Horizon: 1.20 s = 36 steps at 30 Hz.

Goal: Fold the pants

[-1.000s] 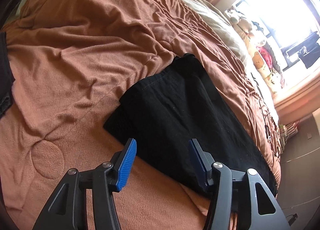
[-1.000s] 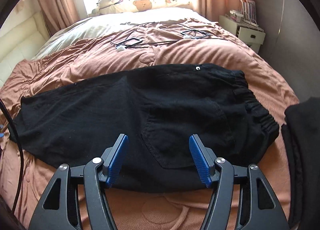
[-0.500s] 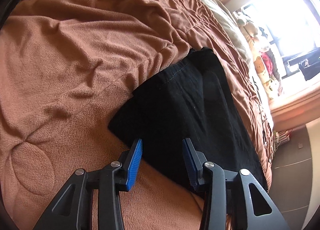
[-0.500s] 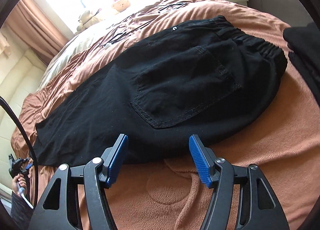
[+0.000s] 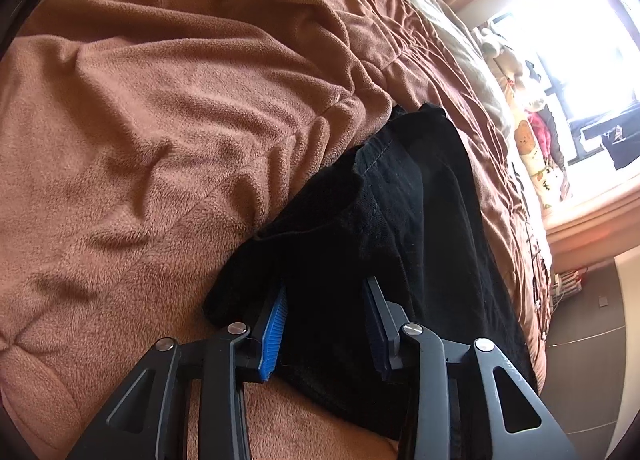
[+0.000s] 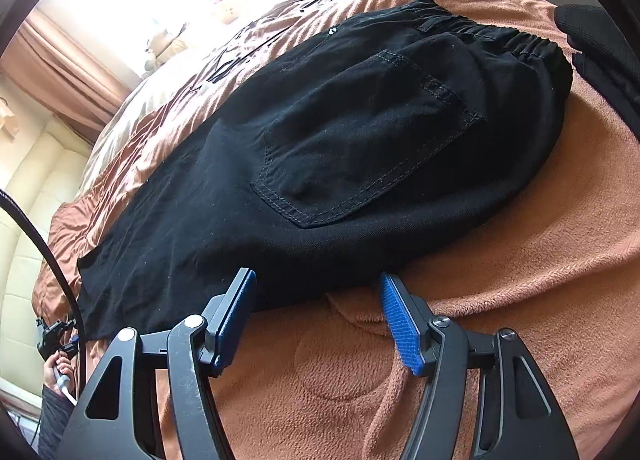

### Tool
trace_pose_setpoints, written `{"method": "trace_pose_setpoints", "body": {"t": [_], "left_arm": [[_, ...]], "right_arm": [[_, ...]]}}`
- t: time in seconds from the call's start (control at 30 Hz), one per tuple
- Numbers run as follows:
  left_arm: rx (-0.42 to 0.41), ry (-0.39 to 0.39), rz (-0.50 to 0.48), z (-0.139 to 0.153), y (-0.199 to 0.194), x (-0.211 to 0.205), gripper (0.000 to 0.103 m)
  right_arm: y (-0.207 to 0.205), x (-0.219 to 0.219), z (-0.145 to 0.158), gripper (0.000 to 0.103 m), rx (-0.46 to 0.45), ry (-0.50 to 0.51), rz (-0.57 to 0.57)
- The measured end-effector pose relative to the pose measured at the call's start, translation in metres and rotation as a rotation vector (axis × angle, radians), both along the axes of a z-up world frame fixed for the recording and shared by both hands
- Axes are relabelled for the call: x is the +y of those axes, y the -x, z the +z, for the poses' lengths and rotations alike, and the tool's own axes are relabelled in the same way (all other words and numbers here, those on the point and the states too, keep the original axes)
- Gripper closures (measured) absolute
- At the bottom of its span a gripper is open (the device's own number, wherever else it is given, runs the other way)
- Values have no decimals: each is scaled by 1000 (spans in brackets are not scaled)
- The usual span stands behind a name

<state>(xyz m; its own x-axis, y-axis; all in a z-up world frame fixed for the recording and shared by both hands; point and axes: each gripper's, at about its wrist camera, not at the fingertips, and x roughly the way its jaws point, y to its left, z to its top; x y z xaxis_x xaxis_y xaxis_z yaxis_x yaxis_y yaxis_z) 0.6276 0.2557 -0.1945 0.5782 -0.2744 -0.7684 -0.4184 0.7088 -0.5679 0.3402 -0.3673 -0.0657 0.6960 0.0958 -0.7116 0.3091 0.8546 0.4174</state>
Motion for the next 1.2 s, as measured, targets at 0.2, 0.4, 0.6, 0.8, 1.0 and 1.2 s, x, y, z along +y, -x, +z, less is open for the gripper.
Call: {"method": "trace_pose_setpoints", "body": {"t": [0.2,0.4,0.6,0.8,1.0,1.2], "left_arm": [[-21,17,12,25,9,3,98],[-9,8,28,34,31,4,98],[89,82,79,6,45,11,79],[65,111,79,3,51,8,55],[19,140,101,-7,45,11,56],[-41,116,102,-9,36,16,56]], "right_arm": [[-2,4,-1,41,-4,-3,-3],[-3,9,2,41,-10,28,9],[2,0,0,41,-33,-12,4],[7,-16,-9,41,-49,-100,-6],[12,-29,-22,41,-94,-225,-38],[10,-43,-34,41,-147,-332,-69]]}}
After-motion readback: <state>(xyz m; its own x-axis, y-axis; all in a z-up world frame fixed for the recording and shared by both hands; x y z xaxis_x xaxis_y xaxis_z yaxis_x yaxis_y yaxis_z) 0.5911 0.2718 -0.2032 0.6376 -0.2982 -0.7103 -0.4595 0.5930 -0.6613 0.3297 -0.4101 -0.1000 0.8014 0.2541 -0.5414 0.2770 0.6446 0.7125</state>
